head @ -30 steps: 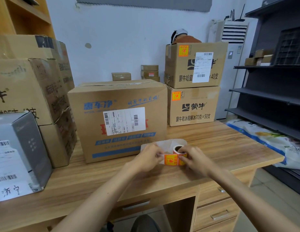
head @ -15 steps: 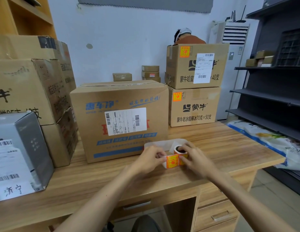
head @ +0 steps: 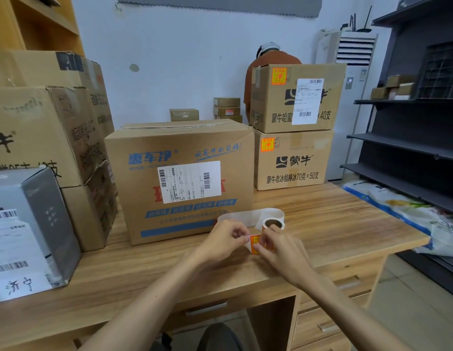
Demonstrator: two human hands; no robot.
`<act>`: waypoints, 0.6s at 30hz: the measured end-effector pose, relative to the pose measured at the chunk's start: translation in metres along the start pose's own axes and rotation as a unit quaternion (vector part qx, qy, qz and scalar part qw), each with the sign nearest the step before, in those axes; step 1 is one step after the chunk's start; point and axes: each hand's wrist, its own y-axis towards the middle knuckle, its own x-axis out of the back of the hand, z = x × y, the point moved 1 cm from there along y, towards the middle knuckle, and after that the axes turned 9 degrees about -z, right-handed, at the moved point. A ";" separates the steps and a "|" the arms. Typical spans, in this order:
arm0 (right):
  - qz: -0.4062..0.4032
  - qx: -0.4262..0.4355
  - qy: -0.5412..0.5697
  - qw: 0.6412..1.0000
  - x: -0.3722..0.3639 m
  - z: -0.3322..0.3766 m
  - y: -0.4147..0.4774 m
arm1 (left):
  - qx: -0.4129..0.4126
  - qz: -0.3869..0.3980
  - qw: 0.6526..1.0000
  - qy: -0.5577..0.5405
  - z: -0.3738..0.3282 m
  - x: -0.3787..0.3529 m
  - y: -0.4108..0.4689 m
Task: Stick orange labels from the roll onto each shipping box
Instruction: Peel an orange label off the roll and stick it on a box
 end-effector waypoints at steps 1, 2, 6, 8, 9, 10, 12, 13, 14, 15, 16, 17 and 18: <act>0.001 -0.009 0.008 1.000 -0.001 -0.001 0.000 | 0.000 0.003 1.000 -0.002 0.000 0.000 0.000; 0.001 -0.019 0.019 1.000 -0.002 -0.001 0.000 | -0.001 0.007 1.000 -0.005 0.001 0.000 0.000; -0.002 -0.044 0.053 0.998 -0.005 -0.005 0.001 | -0.009 0.027 0.999 -0.036 0.000 0.000 -0.001; 0.000 -0.049 0.066 0.997 -0.007 -0.006 0.001 | -0.015 0.036 0.998 -0.057 0.001 -0.001 0.000; -0.001 -0.051 0.070 0.996 -0.007 -0.007 0.001 | -0.014 0.041 0.997 -0.068 0.002 -0.001 0.000; -0.003 -0.053 0.073 0.996 -0.008 -0.007 0.001 | -0.012 0.044 0.996 -0.076 0.003 -0.001 0.001; -0.006 -0.055 0.076 0.996 -0.007 -0.008 0.001 | -0.008 0.046 0.996 -0.081 0.004 -0.002 0.001; -0.007 -0.055 0.079 0.995 -0.007 -0.007 0.001 | -0.006 0.047 0.995 -0.083 0.003 -0.002 0.001; -0.009 -0.054 0.081 0.995 -0.007 -0.008 0.000 | -0.006 0.049 0.995 -0.084 0.003 -0.002 0.001; -0.009 -0.051 0.083 0.995 -0.006 -0.008 0.000 | -0.006 0.051 0.995 -0.088 0.004 -0.002 0.001; -0.008 -0.047 0.083 0.995 -0.006 -0.008 -0.001 | -0.005 0.052 0.994 -0.092 0.004 -0.002 0.001; -0.007 -0.044 0.081 0.996 -0.005 -0.007 -0.001 | -0.003 0.052 0.994 -0.096 0.003 -0.002 0.001; -0.007 -0.041 0.078 0.996 -0.005 -0.007 -0.001 | 0.001 0.051 0.994 -0.099 0.003 -0.003 0.001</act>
